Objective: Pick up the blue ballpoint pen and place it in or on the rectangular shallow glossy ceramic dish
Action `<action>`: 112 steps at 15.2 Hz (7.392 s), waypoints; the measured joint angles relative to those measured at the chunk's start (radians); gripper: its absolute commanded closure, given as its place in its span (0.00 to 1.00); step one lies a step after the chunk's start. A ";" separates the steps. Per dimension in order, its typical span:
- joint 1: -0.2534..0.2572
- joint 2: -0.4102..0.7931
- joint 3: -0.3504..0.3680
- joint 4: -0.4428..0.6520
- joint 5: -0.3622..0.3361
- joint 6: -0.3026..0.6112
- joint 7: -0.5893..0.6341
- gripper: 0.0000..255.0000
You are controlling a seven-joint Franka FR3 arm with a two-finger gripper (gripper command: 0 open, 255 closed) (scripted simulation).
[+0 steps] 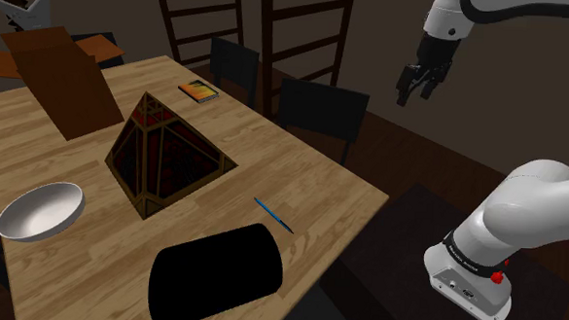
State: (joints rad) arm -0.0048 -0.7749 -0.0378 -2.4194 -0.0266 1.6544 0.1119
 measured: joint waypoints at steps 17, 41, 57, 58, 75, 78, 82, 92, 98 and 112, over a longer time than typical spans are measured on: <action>0.128 0.293 0.203 -0.109 0.114 0.439 0.149 0.00; 0.300 1.091 0.384 0.245 -0.203 0.901 0.557 0.00; 0.326 1.178 0.351 0.266 -0.257 0.963 0.594 1.00; 0.326 1.178 0.351 0.266 -0.257 0.963 0.594 1.00; 0.293 1.069 0.395 0.268 -0.184 0.860 0.541 1.00; 0.286 1.038 0.404 0.272 -0.163 0.827 0.526 1.00; 0.279 1.002 0.415 0.286 -0.137 0.779 0.507 1.00; 0.321 0.986 0.446 0.366 -0.130 0.681 0.564 1.00; 0.429 1.096 0.469 0.533 -0.197 0.603 0.713 1.00; 0.617 1.324 0.464 0.810 -0.304 0.522 0.903 1.00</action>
State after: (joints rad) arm 0.6122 0.5495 0.4258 -1.6093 -0.3305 2.1763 1.0145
